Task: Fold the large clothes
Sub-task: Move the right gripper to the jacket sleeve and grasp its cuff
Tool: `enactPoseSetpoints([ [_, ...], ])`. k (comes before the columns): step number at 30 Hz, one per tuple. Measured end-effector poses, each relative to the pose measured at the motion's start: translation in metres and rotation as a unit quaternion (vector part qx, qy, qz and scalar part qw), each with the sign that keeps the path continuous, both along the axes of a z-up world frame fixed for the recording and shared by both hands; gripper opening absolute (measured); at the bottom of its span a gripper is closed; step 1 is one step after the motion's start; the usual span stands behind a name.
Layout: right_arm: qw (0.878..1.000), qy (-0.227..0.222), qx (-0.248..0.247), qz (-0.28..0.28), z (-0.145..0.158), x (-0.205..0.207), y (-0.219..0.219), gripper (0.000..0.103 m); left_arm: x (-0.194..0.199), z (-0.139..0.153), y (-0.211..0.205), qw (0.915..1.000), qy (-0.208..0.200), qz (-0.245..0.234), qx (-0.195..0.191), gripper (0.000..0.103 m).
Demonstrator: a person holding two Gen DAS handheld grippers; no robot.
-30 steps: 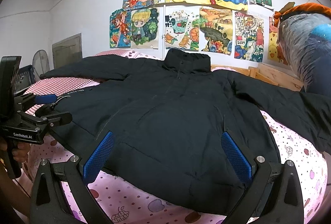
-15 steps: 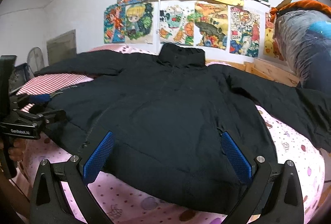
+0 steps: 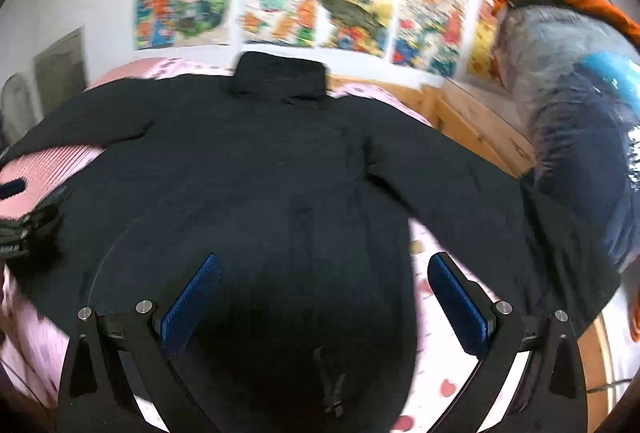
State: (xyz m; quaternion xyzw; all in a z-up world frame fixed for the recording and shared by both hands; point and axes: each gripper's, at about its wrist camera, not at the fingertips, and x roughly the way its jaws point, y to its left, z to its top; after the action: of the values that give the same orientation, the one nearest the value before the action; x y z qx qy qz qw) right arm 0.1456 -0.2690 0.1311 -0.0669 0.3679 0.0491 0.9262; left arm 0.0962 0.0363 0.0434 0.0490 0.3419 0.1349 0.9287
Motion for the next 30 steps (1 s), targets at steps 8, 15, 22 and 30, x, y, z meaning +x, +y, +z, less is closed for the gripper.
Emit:
enactPoseSetpoints([
  [8, 0.994, 0.015, -0.096, -0.047, 0.011, 0.062, 0.015, 0.102, 0.077, 0.037, 0.002, 0.9983, 0.054, -0.021, -0.010, 0.103],
  [15, 0.994, -0.027, -0.090, -0.054, 0.004, 0.076, 0.021, 0.102, 0.145, 0.027, -0.011, 0.9963, 0.083, -0.011, -0.019, 0.103],
  [22, 0.993, 0.025, -0.046, -0.102, -0.031, 0.099, -0.010, 0.102, 0.193, -0.002, -0.045, 0.9944, 0.078, -0.043, -0.057, 0.103],
  [30, 0.990, 0.033, -0.057, -0.122, -0.052, 0.106, -0.030, 0.102, 0.234, -0.029, -0.079, 0.9912, 0.086, -0.062, -0.080, 0.103],
])
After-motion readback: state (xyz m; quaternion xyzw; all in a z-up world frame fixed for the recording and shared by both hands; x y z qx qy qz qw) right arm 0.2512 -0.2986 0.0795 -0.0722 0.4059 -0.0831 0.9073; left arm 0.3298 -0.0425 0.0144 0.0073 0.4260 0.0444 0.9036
